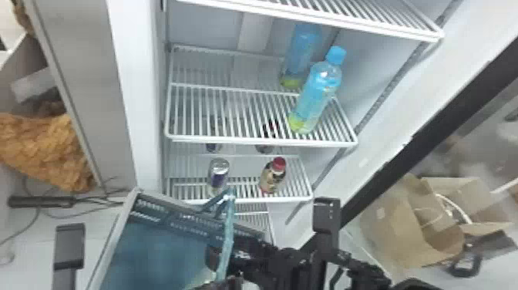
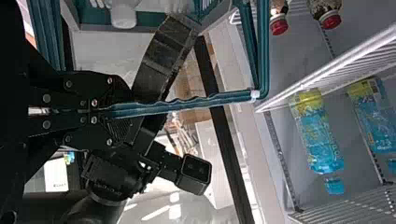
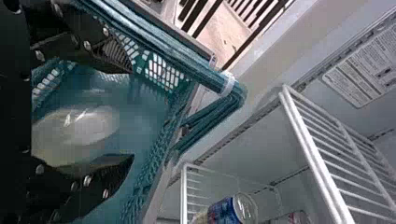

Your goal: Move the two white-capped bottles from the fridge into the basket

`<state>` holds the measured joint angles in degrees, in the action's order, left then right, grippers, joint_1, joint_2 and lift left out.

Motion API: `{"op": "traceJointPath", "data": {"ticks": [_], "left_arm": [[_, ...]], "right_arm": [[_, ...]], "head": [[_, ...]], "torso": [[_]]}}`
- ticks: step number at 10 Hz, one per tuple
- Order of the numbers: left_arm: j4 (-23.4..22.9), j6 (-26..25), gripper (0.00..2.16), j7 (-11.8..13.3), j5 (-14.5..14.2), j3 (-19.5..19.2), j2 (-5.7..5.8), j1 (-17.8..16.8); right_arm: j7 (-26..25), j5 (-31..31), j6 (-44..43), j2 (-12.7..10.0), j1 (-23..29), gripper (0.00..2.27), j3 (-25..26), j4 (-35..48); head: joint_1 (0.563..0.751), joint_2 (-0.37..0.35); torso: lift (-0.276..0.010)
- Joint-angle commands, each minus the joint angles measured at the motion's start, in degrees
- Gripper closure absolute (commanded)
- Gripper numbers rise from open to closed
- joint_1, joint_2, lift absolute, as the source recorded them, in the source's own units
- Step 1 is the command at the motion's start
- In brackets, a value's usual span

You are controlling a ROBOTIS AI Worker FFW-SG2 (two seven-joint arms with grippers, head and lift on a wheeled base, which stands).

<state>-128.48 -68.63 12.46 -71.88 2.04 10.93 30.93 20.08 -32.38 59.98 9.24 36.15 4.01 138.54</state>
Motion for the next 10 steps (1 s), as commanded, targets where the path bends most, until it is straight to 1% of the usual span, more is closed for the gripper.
{"op": "traceJointPath", "data": {"ticks": [1, 3, 5, 7, 8, 10], "left_arm": [[0.0, 0.0, 1.19, -0.1, 0.0, 0.0, 0.06, 0.0], [0.0, 0.0, 1.19, -0.1, 0.0, 0.1, 0.06, -0.1], [0.0, 0.0, 1.19, -0.1, 0.0, 0.1, 0.06, -0.1], [0.0, 0.2, 1.19, -0.1, 0.0, 0.0, 0.06, 0.0], [0.0, 0.0, 1.19, -0.1, 0.0, 0.0, 0.06, 0.0], [0.0, 0.0, 1.19, -0.1, 0.0, 0.0, 0.06, 0.0]], "right_arm": [[0.0, 0.3, -0.5, 0.0, 0.0, 0.09, 0.0, 0.0], [0.1, 1.0, -1.8, 0.0, 0.5, 0.12, 0.0, 0.5], [0.1, 4.0, -2.5, 0.0, 0.8, 0.12, 0.0, 2.3], [0.0, 5.1, -2.9, -0.2, 1.3, 0.12, 0.4, 2.6], [0.0, 7.1, -2.9, -0.4, 1.5, 0.12, 0.9, 3.6], [-0.5, 10.1, -4.9, -0.5, 2.4, 0.12, 1.2, 4.5]], "head": [[0.695, -0.292], [0.695, -0.296], [0.695, -0.301], [0.695, -0.312], [0.695, -0.31], [0.695, -0.346]], "torso": [[0.0], [0.0], [0.0], [0.0], [0.0], [0.0]]}}
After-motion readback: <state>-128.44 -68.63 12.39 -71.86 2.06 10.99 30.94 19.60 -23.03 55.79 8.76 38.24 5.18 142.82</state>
